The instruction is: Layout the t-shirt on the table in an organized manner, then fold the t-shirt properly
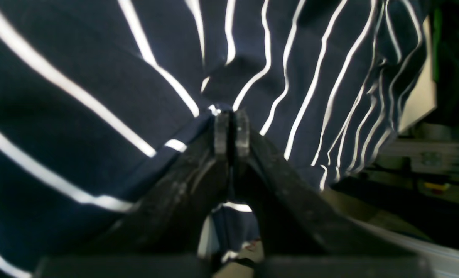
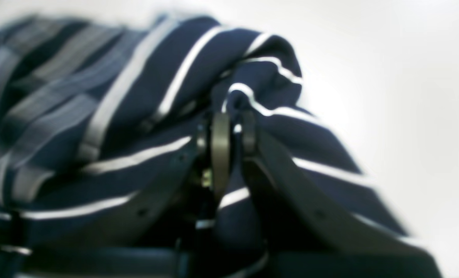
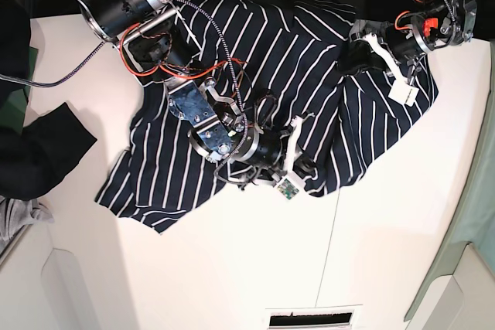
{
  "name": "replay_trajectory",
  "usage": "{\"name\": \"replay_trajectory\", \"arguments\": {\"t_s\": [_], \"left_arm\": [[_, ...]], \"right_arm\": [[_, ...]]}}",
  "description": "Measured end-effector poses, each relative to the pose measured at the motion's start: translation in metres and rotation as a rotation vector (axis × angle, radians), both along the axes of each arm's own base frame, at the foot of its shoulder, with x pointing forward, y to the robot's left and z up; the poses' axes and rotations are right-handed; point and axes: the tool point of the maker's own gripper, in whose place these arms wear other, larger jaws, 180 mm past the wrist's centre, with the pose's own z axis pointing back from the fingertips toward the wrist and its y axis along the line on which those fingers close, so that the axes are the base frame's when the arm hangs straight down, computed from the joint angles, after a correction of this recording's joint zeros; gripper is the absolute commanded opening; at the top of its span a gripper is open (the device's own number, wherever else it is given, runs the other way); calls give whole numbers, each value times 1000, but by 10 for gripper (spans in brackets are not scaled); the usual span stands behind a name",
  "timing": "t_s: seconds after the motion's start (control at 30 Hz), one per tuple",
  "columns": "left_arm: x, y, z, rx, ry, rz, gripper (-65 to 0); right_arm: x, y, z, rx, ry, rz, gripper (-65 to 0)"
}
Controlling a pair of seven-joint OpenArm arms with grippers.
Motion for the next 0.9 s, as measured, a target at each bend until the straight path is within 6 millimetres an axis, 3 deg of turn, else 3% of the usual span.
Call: {"name": "replay_trajectory", "arguments": {"t_s": [0.13, 0.2, 0.27, 0.43, 0.63, 0.73, 0.83, 0.9], "left_arm": [[24, 2, -5, 7, -21, 16, -650], [36, 0, -14, 18, -9, 11, -650], [49, -8, -19, -10, -7, 15, -650], [83, -19, -26, -43, -13, 19, -650], [113, -9, -28, 1, -8, 51, -650], [116, -9, -26, 8, -14, 47, -650], [115, -9, -27, 3, -13, 52, -650], [115, -9, -27, 2, -15, 55, -650]], "right_arm": [[-12, 17, 58, 139, -121, 73, -650], [-28, 12, 75, 177, -171, 97, -650], [-43, -3, 80, 164, -201, 96, -650], [-82, -55, 70, 85, -233, 101, -650], [-136, -115, 22, -47, -126, 103, -650], [-147, -132, 12, -53, -85, 78, -650], [-156, -135, 10, -17, -44, 60, -646], [-157, -135, 10, -11, -31, 57, -461]]}}
